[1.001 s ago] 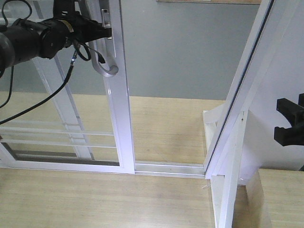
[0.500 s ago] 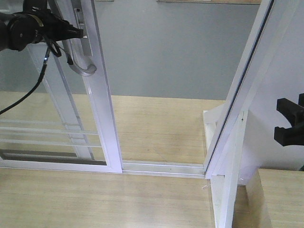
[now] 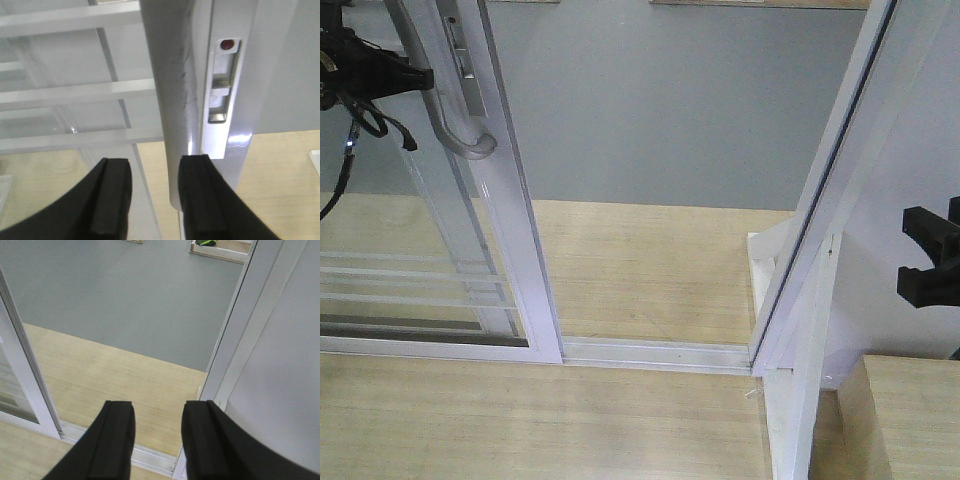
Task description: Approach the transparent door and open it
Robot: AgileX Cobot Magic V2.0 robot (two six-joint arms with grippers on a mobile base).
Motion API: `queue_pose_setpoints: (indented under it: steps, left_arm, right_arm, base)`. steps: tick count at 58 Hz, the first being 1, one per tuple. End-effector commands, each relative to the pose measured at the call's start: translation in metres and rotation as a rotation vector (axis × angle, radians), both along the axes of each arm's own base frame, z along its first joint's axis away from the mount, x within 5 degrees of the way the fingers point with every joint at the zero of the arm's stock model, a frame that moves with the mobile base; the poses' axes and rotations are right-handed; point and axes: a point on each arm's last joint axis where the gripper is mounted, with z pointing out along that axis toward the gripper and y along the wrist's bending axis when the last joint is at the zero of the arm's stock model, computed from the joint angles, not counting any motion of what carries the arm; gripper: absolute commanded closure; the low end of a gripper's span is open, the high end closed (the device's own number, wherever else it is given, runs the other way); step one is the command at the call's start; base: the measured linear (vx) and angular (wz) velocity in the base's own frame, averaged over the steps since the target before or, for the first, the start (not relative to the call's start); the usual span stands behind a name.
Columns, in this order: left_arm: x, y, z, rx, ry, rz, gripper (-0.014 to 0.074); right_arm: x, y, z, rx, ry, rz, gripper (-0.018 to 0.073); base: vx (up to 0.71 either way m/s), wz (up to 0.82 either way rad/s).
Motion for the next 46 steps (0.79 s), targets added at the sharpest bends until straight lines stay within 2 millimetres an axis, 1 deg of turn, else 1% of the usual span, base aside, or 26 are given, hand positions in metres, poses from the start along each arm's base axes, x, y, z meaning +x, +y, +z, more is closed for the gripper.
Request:
queue_pose_setpoints:
  steps: [1, 5, 11, 15, 19, 24, 25, 28, 32, 42, 46]
  left_arm:
    - [-0.019, -0.003, 0.048, -0.016, -0.2, -0.022, 0.0229]
    - [-0.035, -0.003, 0.054, -0.018, -0.222, -0.026, 0.0229]
    - [-0.068, -0.002, 0.062, -0.037, -0.264, -0.027, 0.0229]
    - [-0.093, -0.001, 0.067, -0.069, -0.297, -0.019, 0.0229]
    - [-0.124, 0.0, 0.07, -0.109, -0.338, -0.012, 0.0229]
    - [-0.159, 0.002, 0.074, -0.116, -0.393, -0.015, 0.0229]
    - [-0.164, 0.002, 0.072, -0.116, -0.393, -0.015, 0.0229]
    - [-0.184, 0.003, 0.074, -0.113, -0.423, -0.017, 0.0229]
    - [-0.205, 0.005, 0.07, -0.112, -0.414, -0.012, 0.0229]
    - [-0.244, 0.007, 0.07, -0.112, -0.444, -0.006, 0.023]
    - [-0.253, 0.008, 0.07, -0.107, -0.457, -0.006, 0.023]
  right_arm:
    - [0.002, 0.0, 0.016, 0.007, -0.107, -0.001, 0.0243]
    - [0.002, 0.0, 0.016, 0.007, -0.104, -0.001, 0.0243]
    - [0.002, 0.0, 0.015, 0.006, -0.091, -0.001, 0.0243]
    - [0.002, 0.0, 0.015, 0.006, -0.091, -0.001, 0.0243]
    - [0.002, 0.0, 0.015, 0.006, -0.091, -0.001, 0.0243]
    - [0.002, 0.0, 0.015, 0.006, -0.091, -0.001, 0.0243]
    - [0.002, 0.0, 0.015, 0.006, -0.091, -0.001, 0.0243]
    - [0.002, 0.0, 0.015, 0.006, -0.091, -0.001, 0.0243]
    - [0.002, 0.0, 0.015, 0.006, -0.091, -0.001, 0.0243]
    - [0.002, 0.0, 0.015, 0.006, -0.091, -0.001, 0.0243]
    - [0.002, 0.0, 0.015, 0.006, -0.091, -0.001, 0.0243]
  base:
    - [0.0, 0.0]
    - [0.0, 0.0]
    - [0.0, 0.0]
    - [0.0, 0.0]
    - [0.0, 0.0]
    - [0.0, 0.0]
    - [0.0, 0.0]
    - [0.0, 0.0]
    - [0.0, 0.0]
    - [0.0, 0.0]
    - [0.0, 0.0]
